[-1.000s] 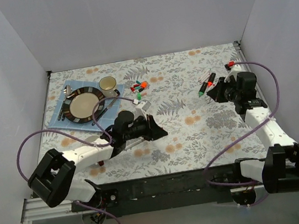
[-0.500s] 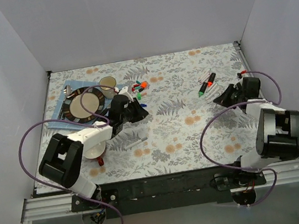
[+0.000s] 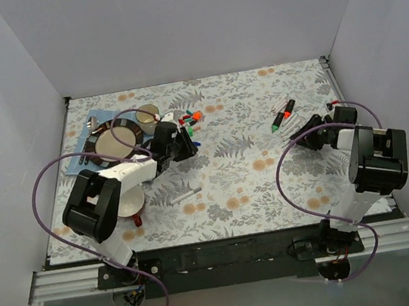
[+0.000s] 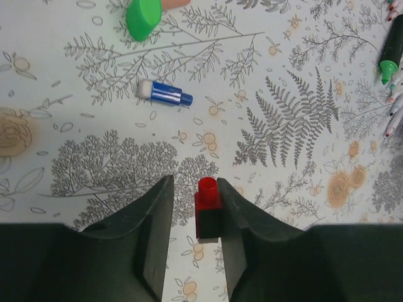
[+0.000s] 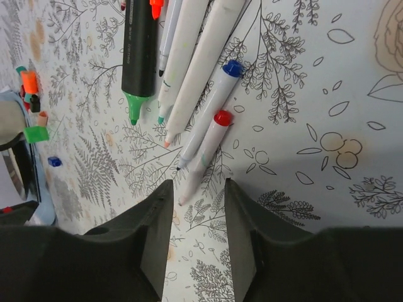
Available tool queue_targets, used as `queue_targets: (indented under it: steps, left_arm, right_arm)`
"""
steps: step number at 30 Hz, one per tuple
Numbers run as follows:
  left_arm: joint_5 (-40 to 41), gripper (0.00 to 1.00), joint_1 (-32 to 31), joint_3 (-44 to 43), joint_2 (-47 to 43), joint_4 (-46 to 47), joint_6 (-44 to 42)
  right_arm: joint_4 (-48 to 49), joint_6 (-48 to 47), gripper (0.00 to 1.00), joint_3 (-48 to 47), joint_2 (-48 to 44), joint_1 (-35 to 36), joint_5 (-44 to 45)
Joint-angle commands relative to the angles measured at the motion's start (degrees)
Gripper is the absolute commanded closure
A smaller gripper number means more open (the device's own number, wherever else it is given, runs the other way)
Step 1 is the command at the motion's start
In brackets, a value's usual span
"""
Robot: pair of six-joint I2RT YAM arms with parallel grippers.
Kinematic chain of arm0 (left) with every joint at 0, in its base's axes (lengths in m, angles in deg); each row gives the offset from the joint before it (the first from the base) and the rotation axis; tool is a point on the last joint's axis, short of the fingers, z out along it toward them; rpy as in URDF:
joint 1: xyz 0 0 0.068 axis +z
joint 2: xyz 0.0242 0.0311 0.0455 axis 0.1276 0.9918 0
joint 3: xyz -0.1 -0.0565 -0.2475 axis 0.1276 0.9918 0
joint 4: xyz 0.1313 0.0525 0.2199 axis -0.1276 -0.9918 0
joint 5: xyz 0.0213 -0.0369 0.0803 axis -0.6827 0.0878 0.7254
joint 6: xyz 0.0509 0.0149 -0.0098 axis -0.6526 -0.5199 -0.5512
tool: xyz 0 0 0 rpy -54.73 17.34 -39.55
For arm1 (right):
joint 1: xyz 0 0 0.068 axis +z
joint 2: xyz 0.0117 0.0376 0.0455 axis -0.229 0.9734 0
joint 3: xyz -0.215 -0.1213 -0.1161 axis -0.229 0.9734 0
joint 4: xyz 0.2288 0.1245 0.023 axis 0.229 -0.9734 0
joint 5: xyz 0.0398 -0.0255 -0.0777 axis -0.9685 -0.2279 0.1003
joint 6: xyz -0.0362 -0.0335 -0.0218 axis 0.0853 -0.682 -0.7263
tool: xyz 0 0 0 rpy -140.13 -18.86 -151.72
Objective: Open the pen caps
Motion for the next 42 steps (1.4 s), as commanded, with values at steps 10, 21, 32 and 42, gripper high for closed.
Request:
queue_targets:
  steps: [10, 21, 32, 42]
  left_arm:
    - [3.32, 0.44, 0.89, -6.01, -0.62, -5.18, -3.85]
    - [2.00, 0.20, 0.97, -7.68, -14.40, -11.41, -11.75]
    - [7.97, 0.02, 1.41, 14.53, -48.94, -9.41, -20.81]
    - [16.77, 0.02, 1.50, 17.46, -65.21, -9.84, -21.52]
  right_arm:
    - [7.41, -5.27, 0.52, 0.11, -7.26, -3.15, -20.39]
    - [-19.51, -51.89, 0.53, -7.62, -16.14, 18.79, -34.51]
    - [-42.76, -102.31, 0.39, -13.67, -14.49, 61.59, -0.15]
    - [-53.63, -89.31, 0.22, -48.55, 13.36, 73.40, 9.37]
